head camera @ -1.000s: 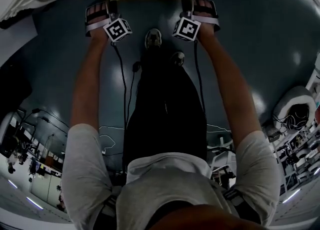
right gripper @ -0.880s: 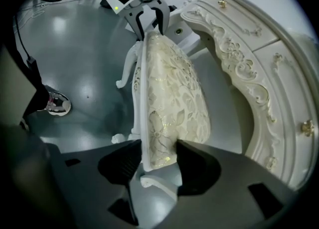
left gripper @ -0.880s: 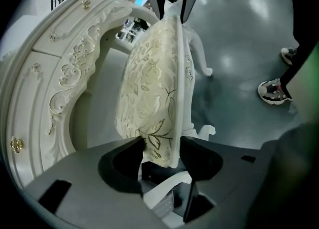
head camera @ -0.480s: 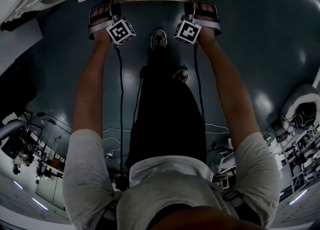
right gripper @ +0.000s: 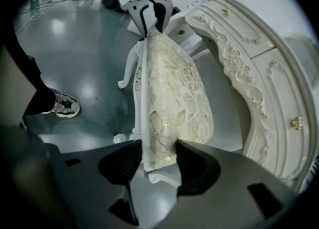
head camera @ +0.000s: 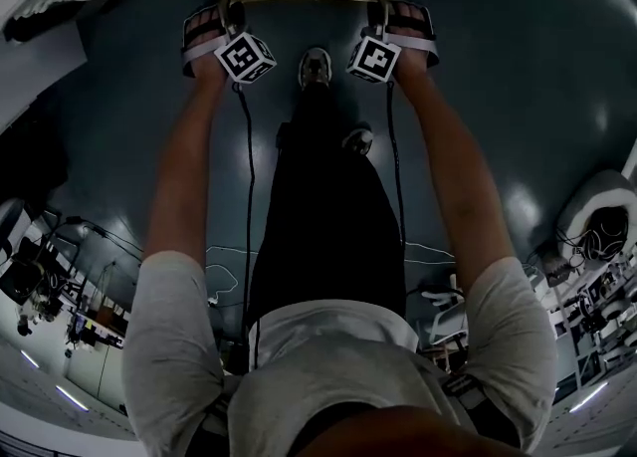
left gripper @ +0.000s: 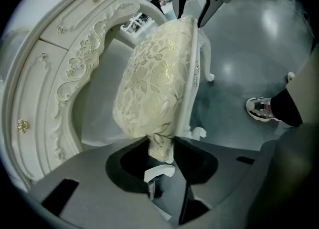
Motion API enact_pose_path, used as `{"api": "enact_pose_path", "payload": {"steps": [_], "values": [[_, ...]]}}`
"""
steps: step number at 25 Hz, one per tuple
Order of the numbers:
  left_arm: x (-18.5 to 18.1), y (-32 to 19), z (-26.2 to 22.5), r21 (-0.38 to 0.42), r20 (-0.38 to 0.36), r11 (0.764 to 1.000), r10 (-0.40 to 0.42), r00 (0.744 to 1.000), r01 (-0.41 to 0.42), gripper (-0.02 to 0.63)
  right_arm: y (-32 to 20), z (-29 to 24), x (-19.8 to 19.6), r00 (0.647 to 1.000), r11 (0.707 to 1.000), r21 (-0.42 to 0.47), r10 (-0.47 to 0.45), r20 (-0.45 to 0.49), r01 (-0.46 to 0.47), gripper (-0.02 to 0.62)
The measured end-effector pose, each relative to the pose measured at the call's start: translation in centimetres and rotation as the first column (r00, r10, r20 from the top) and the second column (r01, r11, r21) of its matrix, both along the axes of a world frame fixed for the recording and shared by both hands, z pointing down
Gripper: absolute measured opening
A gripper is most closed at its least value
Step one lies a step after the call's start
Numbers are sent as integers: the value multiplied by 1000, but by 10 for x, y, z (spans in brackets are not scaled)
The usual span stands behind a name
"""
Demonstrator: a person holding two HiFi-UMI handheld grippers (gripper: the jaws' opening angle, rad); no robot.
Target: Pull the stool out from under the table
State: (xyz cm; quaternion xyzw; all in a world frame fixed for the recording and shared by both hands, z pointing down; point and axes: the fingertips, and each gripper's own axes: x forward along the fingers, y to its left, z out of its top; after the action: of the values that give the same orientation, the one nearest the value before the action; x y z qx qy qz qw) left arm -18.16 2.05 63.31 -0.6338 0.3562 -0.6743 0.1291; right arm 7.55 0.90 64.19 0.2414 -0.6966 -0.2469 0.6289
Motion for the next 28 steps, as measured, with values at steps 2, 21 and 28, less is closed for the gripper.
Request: {"api": "enact_pose_path", "payload": {"steps": [2,21,28], "values": [[1,3,-3,16,-8,1000,-23,1000,24,144,4,-1,0,1000,1000,-1,-6,5,6,227],[4,6,-3,30,34,999,29,999,-30,149,26,-15,6,999,997,77,7,35,-10,138],[-7,-1,1,40,-134,991,-118,984,124,183,15,-15,11,907,963,-78,269,326,-257,164]]}}
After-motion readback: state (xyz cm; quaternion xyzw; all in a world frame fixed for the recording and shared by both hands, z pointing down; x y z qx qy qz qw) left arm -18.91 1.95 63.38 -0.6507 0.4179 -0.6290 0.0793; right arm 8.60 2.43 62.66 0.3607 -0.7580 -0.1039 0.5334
